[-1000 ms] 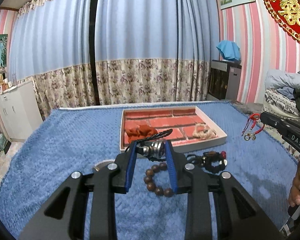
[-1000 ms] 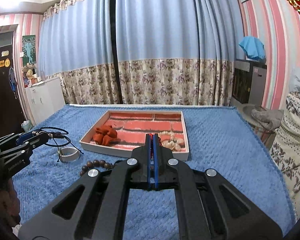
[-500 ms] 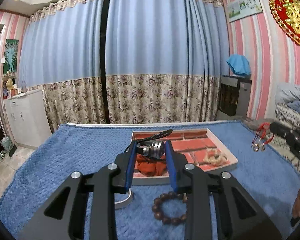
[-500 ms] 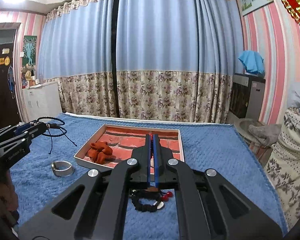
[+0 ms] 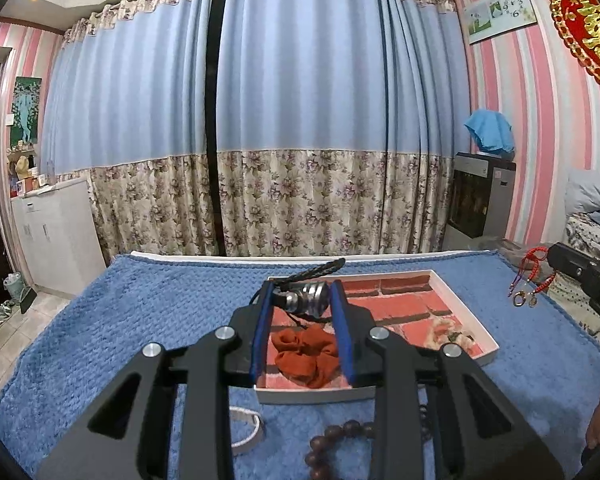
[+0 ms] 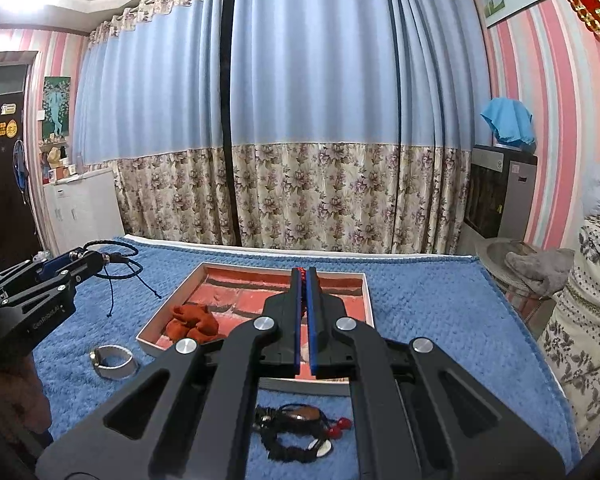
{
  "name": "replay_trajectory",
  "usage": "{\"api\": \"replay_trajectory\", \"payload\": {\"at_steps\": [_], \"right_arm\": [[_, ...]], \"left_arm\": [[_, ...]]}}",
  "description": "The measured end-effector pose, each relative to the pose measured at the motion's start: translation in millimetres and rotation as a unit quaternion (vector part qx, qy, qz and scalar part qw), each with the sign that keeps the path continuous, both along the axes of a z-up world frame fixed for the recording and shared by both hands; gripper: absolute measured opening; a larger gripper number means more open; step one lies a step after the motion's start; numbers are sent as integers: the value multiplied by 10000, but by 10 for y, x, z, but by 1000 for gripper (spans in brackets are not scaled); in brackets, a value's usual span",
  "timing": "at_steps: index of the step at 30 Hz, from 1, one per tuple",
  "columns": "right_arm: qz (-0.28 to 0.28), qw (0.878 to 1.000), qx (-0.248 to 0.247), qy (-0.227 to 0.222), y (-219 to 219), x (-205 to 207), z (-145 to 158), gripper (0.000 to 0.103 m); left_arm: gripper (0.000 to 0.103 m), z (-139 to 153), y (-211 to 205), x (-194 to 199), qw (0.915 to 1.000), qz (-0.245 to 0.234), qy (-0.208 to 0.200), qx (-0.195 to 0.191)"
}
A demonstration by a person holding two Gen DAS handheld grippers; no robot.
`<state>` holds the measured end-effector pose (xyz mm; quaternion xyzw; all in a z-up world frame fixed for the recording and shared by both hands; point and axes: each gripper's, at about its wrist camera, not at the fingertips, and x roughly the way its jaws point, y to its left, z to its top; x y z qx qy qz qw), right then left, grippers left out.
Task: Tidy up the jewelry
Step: 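Lift the cord bracelet with the left tool and carry it over the tray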
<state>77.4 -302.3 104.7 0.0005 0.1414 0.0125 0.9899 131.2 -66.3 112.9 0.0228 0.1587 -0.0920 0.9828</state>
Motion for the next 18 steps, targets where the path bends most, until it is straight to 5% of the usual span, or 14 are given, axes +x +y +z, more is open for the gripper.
{"api": "replay_trajectory", "payload": {"at_steps": [18], "right_arm": [[-36, 9992, 59, 395, -144, 704, -390, 3]], "left_arm": [[29, -322, -81, 733, 9994, 165, 289, 31]]}}
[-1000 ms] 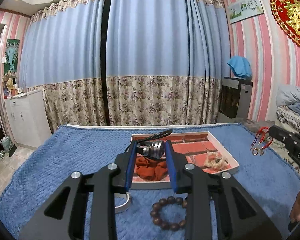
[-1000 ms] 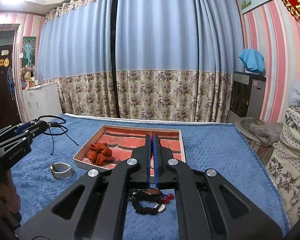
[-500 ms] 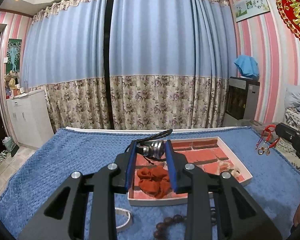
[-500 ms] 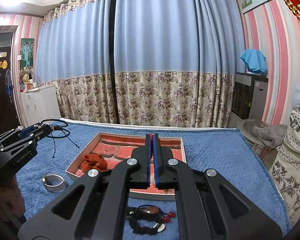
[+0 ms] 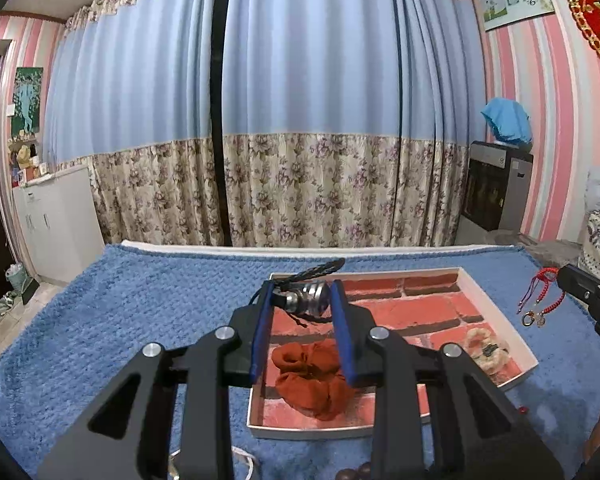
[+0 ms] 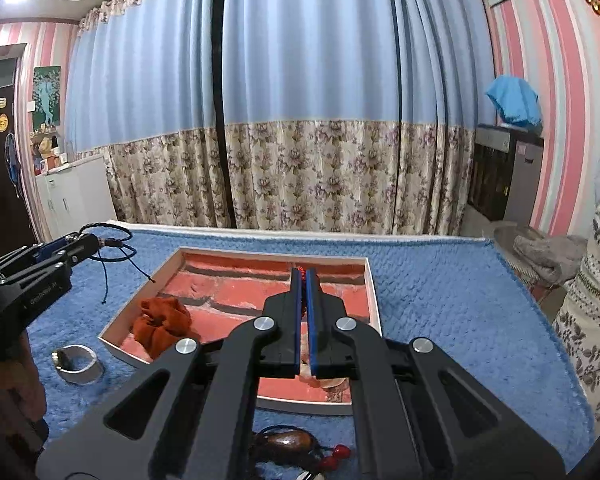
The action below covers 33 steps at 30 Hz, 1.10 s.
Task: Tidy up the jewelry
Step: 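Lift the cord bracelet with the left tool and carry it over the tray, then lower the bracelet onto the scrunchie and open the left tool while the right tool releases the keychain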
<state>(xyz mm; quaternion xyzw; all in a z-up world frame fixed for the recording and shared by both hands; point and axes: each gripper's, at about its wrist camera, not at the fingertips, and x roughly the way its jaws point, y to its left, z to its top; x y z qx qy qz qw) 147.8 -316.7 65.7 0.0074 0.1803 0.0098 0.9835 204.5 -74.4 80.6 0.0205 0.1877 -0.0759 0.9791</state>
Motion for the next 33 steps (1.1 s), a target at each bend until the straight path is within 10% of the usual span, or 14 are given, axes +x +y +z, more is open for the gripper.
{"api": "replay_trajectory", "payload": {"at_steps": [33], "right_arm": [[-32, 9926, 154, 1202, -186, 683, -853, 4]], "left_arm": [[32, -894, -55, 574, 9906, -258, 1336, 139]]}}
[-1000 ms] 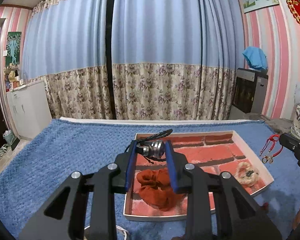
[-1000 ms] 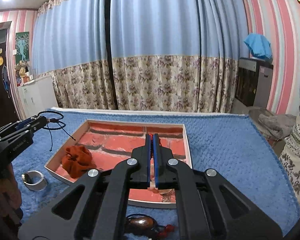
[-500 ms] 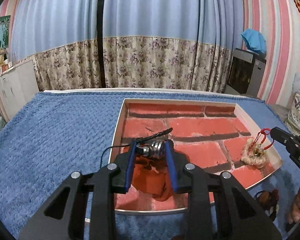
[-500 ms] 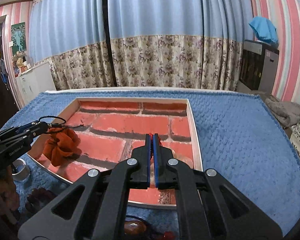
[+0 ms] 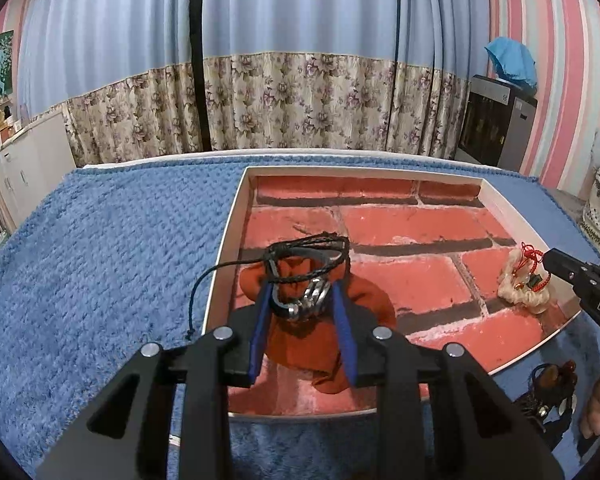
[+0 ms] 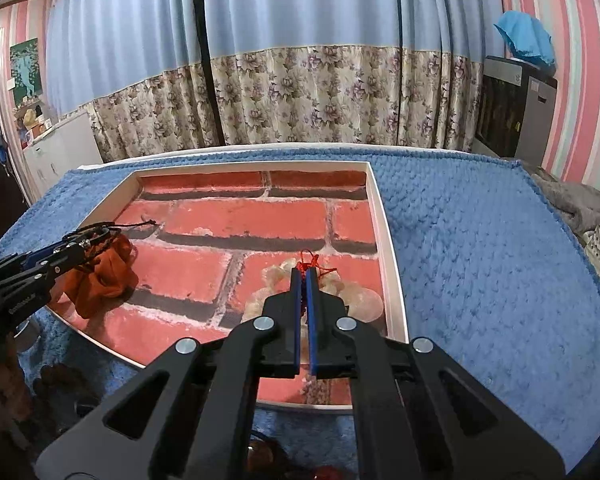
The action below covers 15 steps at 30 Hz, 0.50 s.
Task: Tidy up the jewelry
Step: 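Lower the bracelet onto the scrunchie and open the left tool while the right tool releases the keychain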
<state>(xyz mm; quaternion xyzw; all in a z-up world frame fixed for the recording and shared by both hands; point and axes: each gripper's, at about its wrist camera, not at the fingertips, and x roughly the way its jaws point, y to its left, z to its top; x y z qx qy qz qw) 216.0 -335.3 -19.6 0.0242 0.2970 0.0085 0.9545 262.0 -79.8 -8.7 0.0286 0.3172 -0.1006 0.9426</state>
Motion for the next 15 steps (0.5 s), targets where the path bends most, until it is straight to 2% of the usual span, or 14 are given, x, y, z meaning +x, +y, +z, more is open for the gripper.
{"api": "replay_trajectory", "payload": {"at_steps": [8, 10, 12, 15], "right_arm": [[-125, 9998, -6, -143, -49, -37, 56, 4], [-160, 9998, 8, -146, -70, -44, 59, 10], [-209, 9997, 61, -148, -99, -50, 60, 28], [-261, 9993, 90, -234, -133, -94, 97, 28]], "left_arm": [[37, -12, 15, 5, 10000, 1, -2, -15], [39, -15, 26, 3, 10000, 19, -15, -6], [40, -14, 41, -1, 10000, 45, -19, 2], [44, -18, 44, 3, 10000, 37, 31, 34]]}}
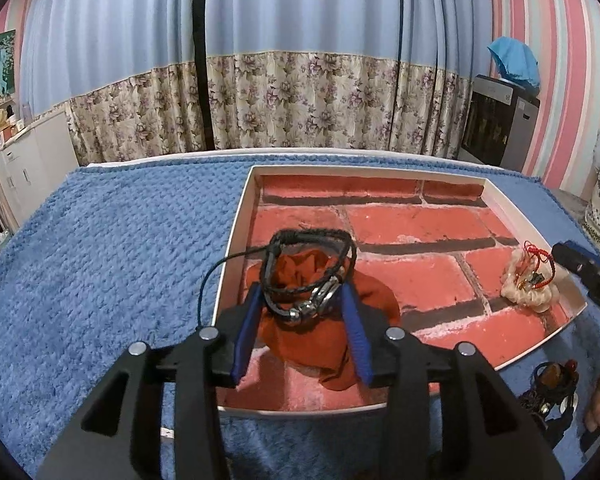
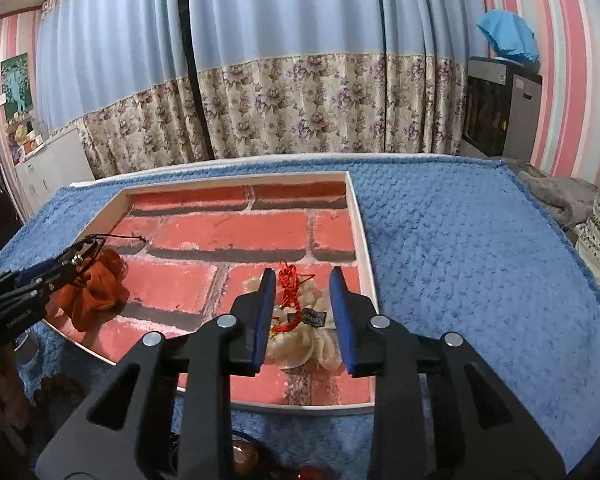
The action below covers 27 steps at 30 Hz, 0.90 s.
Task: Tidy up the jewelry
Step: 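Lower the bracelet onto the scrunchie and open the left tool while the right tool releases the keychain, then pull both tools back from the tray toward the remaining jewelry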
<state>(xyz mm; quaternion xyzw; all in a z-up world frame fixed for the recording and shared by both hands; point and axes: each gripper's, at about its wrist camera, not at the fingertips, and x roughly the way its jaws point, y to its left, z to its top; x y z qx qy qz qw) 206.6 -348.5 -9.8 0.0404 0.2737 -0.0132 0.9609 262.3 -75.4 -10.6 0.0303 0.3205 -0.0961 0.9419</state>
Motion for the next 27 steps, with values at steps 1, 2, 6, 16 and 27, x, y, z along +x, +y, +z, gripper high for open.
{"api": "replay_trajectory", "payload": {"at_steps": [1, 2, 6, 16, 27], "right_arm": [[-19, 10000, -23, -53, -5, -24, 33, 28], [-29, 10000, -40, -83, -11, -43, 57, 28], [-33, 9999, 4, -118, -56, -116, 150, 29], [-35, 9993, -86, -355, -150, -678, 446, 34], [-44, 9996, -12, -276, -142, -1653, 239, 41]], "left_arm": [[50, 8, 5, -9, 10000, 6, 2, 22], [57, 21, 9, -16, 10000, 2, 1, 27], [66, 164, 21, -105, 9999, 21, -98, 19], [68, 367, 294, -524, 9998, 58, -150, 80], [68, 440, 794, -1542, 9979, 359, -541, -53]]}}
